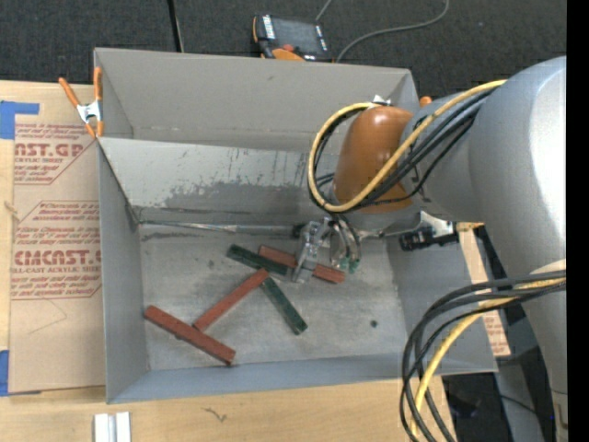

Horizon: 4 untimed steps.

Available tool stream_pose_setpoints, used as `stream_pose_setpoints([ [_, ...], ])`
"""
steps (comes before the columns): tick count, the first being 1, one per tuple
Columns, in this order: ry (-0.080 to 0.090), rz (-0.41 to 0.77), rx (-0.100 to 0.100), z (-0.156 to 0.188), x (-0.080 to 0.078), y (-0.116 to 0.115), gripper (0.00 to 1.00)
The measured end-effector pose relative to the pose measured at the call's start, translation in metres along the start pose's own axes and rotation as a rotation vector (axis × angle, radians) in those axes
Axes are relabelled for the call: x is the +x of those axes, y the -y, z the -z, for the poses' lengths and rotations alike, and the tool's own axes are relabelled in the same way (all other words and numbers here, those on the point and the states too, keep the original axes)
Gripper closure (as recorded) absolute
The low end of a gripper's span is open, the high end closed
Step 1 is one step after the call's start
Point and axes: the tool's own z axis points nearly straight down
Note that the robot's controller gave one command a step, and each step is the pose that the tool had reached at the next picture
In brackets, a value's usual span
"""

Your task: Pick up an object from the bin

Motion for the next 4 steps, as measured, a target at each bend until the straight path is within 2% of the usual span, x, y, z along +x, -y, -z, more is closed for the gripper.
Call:
stream_pose_setpoints([
  [1,0.007,-0.013,-0.002,-0.001,0.004,0.004,1.00],
  [2,0.002,-0.001,0.000,-0.001,-0.006,0.017,1.00],
  [3,0.005,0.599,0.001,0.089,0.009,0.008,1.00],
  [4,0.000,0.597,0.000,0.087,0.010,0.008,0.00],
])
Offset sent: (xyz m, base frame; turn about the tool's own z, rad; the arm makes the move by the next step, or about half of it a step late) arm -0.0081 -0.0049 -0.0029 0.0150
